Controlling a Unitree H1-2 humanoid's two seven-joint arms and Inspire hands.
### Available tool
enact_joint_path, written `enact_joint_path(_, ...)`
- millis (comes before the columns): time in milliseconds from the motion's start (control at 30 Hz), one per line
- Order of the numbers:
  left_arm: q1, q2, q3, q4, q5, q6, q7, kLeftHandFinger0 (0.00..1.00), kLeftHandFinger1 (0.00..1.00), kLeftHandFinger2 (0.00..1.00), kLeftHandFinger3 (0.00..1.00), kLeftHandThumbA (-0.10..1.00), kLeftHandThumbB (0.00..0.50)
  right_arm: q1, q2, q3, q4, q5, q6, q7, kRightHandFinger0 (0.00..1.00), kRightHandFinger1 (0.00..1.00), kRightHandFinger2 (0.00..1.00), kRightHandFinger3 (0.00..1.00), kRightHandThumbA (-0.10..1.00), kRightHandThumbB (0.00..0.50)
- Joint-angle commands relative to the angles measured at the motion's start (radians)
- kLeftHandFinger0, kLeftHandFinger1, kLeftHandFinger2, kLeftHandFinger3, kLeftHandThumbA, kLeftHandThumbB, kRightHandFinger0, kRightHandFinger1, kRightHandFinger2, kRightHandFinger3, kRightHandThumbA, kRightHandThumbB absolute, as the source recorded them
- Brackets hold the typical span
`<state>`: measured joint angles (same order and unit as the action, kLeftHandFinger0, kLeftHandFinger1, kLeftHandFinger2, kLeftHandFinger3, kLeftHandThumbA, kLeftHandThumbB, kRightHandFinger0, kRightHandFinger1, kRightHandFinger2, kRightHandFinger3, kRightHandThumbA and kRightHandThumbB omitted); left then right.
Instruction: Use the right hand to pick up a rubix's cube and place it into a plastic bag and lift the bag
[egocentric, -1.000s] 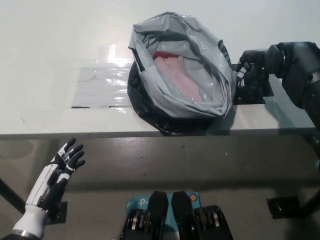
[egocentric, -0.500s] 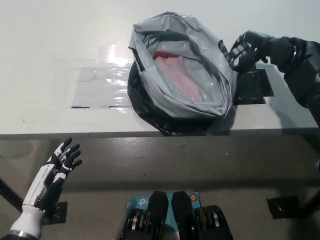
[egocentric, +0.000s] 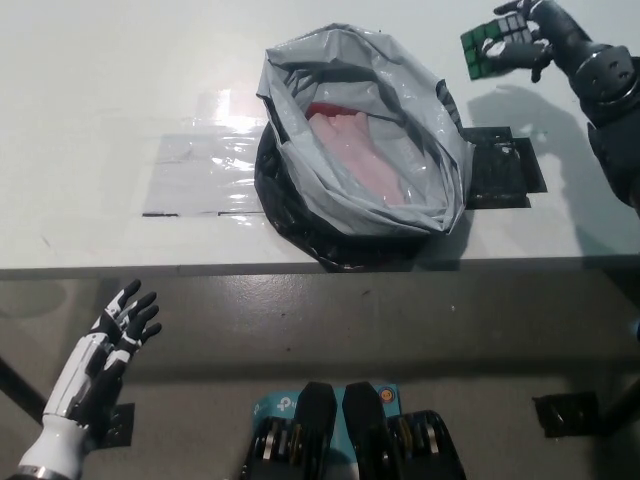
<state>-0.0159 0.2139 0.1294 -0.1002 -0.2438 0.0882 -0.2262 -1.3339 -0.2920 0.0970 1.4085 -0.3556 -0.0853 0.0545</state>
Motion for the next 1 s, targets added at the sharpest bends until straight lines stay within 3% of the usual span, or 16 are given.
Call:
enact_joint_path(0,0.012,0.005,0.015,-0.027,-0.008,-0.027,0.01,1.0,1.0,1.0,1.0,0.71,0.181,-0.113,-0.019,-0.058,-0.07,0.086,-0.09,-0.115,0.0,0.46,0.85,0.76,-0.1,0.181)
enact_joint_path(100,0.014,0.002,0.018,-0.029,-0.017,-0.02,0.01,1.0,1.0,1.0,1.0,0.7,0.174,-0.132,0.0,-0.065,-0.104,0.087,-0.079,-0.126,0.04,0.52,0.88,0.79,-0.1,0.157)
enact_joint_path(167,0.016,0.001,0.017,-0.03,-0.016,-0.019,0.01,1.0,1.0,1.0,1.0,0.7,0.169,-0.136,0.011,-0.065,-0.129,0.088,-0.073,-0.123,0.05,0.48,0.87,0.8,-0.1,0.145)
enact_joint_path(267,0.019,0.0,0.017,-0.027,-0.016,-0.018,0.01,1.0,1.0,1.0,1.0,0.69,0.167,-0.116,0.04,-0.047,-0.234,0.081,-0.067,-0.101,0.01,0.49,0.9,0.95,-0.1,0.134)
enact_joint_path(333,0.021,0.001,0.015,-0.03,-0.015,-0.017,0.009,1.0,1.0,1.0,1.0,0.7,0.166,-0.079,0.066,-0.032,-0.357,0.075,-0.047,-0.073,0.02,0.53,0.92,0.97,-0.1,0.145)
enact_joint_path(500,0.018,0.001,0.015,-0.034,-0.016,-0.011,0.01,1.0,1.0,1.0,1.0,0.69,0.174,-0.034,0.094,-0.023,-0.486,0.091,-0.066,-0.029,0.0,0.52,0.9,0.95,-0.1,0.152)
enact_joint_path(667,0.017,0.005,0.015,-0.034,-0.014,-0.015,0.008,1.0,1.0,1.0,1.0,0.7,0.177,0.024,0.135,0.029,-0.599,0.072,-0.074,0.008,0.0,0.42,0.76,0.85,-0.1,0.157)
enact_joint_path(833,0.018,0.006,0.015,-0.036,-0.014,-0.012,0.008,1.0,1.0,1.0,1.0,0.69,0.185,0.065,0.166,0.052,-0.633,0.072,-0.041,0.015,0.0,0.41,0.78,0.83,-0.1,0.161)
enact_joint_path(867,0.018,0.005,0.016,-0.036,-0.019,-0.01,0.007,1.0,1.0,1.0,1.0,0.69,0.185,0.073,0.171,0.057,-0.627,0.073,-0.063,0.014,0.02,0.41,0.76,0.76,-0.1,0.203)
enact_joint_path(900,0.018,0.005,0.016,-0.036,-0.02,-0.01,0.006,1.0,1.0,1.0,1.0,0.69,0.185,0.075,0.172,0.058,-0.626,0.074,-0.068,0.015,0.02,0.41,0.76,0.76,-0.1,0.203)
enact_joint_path(967,0.016,0.005,0.016,-0.035,-0.018,-0.01,0.008,1.0,1.0,1.0,1.0,0.68,0.187,0.098,0.185,0.064,-0.605,0.072,-0.076,0.009,0.0,0.43,0.83,0.82,-0.1,0.158)
